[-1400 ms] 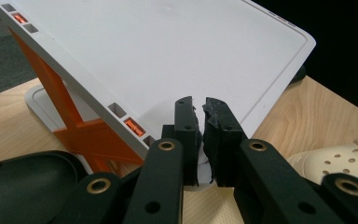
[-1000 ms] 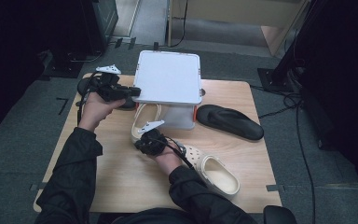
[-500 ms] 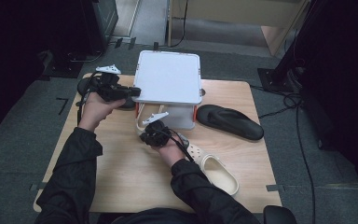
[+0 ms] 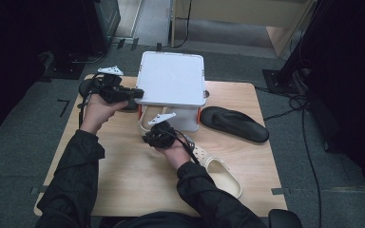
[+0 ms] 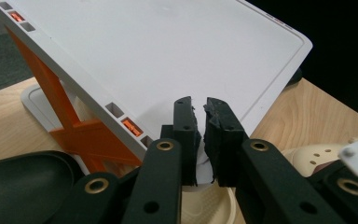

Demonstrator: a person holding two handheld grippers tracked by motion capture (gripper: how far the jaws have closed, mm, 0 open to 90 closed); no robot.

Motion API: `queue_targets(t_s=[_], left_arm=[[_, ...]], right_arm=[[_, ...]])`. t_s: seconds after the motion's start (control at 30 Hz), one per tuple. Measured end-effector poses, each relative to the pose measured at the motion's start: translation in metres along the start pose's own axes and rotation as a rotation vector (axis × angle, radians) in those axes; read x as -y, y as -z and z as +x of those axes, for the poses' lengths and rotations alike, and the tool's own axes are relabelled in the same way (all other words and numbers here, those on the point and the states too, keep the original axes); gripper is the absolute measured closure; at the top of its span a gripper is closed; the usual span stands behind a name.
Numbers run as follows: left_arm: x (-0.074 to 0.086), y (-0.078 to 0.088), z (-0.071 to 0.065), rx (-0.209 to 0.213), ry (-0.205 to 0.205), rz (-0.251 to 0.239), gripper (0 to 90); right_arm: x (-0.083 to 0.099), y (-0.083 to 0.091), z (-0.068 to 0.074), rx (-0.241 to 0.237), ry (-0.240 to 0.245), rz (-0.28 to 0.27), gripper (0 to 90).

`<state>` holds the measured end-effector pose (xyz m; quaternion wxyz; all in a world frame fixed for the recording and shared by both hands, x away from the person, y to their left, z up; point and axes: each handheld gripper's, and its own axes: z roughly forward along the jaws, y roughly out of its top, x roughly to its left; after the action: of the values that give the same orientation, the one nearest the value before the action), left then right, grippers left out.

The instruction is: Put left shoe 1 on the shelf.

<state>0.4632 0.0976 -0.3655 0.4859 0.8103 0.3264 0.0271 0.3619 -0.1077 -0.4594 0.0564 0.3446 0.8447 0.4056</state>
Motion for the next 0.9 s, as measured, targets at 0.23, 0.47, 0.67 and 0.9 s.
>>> queue_targets(t_s=[0.23,0.47,0.67,0.9], left_arm=[[-0.001,0.004,-0.003,0.001,0.023,0.001,78.6],[-0.003,0.013,-0.016,-0.007,0.000,-0.009,72.7],[-0.002,0.013,-0.029,0.001,-0.023,0.022,69.3],[0.004,0.010,-0.040,0.040,0.002,0.007,67.0]], right_arm=[[0.004,0.027,0.000,-0.056,0.043,-0.045,68.8],[0.007,0.060,-0.009,-0.073,0.051,-0.057,65.2],[0.013,0.082,-0.017,-0.051,0.061,-0.065,61.3],[0.031,0.109,-0.033,-0.035,0.068,-0.064,58.2]])
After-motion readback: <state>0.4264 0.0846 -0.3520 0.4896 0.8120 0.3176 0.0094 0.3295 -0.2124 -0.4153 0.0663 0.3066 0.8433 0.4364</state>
